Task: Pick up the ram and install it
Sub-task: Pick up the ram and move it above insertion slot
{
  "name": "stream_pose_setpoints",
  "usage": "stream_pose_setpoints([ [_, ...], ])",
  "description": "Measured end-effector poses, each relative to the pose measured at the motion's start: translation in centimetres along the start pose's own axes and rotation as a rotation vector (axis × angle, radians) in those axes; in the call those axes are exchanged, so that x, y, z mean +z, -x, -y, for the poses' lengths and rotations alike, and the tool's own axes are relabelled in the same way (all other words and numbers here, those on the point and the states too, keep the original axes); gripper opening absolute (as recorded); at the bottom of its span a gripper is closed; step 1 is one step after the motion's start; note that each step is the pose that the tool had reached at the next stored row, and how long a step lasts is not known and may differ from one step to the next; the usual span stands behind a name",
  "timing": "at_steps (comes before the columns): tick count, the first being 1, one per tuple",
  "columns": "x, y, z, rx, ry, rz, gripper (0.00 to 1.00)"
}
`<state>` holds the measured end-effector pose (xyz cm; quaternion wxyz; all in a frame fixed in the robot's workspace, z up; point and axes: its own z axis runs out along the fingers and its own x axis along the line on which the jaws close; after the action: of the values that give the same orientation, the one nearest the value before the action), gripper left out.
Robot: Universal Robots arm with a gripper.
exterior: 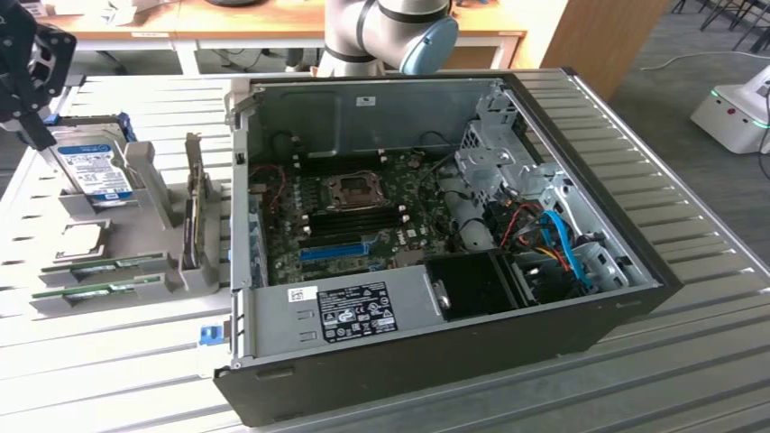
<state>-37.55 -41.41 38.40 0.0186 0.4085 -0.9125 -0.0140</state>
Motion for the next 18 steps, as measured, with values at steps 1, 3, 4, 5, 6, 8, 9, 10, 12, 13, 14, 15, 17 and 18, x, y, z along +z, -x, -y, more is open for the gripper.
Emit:
stream_pose_setpoints([
  [1,0.00,0.00,0.00,-0.018,-0.0004,-0.0008,0.11],
  [3,0.00,0.00,0.00,-0.054,-0.0013,-0.0021,0.11],
  [4,0.00,0.00,0.00,-0.072,-0.0017,-0.0029,0.11],
  [5,0.00,0.00,0.00,-0.090,-0.0021,-0.0036,0.11],
  [6,0.00,0.00,0.00,-0.109,-0.0025,-0.0044,0.11],
  [8,0.00,0.00,0.00,-0.145,-0.0033,-0.0059,0.11],
  [9,0.00,0.00,0.00,-0.163,-0.0037,-0.0067,0.11],
  [10,0.00,0.00,0.00,-0.181,-0.0041,-0.0074,0.11],
  [12,0.00,0.00,0.00,-0.218,-0.0049,-0.0090,0.11],
  [13,0.00,0.00,0.00,-0.236,-0.0053,-0.0096,0.11],
  [14,0.00,0.00,0.00,-0.254,-0.0057,-0.0103,0.11],
  [15,0.00,0.00,0.00,-0.272,-0.0061,-0.0111,0.11],
  [17,0.00,0.00,0.00,-0.308,-0.0070,-0.0125,0.11],
  [18,0.00,0.00,0.00,-0.326,-0.0074,-0.0133,0.11],
])
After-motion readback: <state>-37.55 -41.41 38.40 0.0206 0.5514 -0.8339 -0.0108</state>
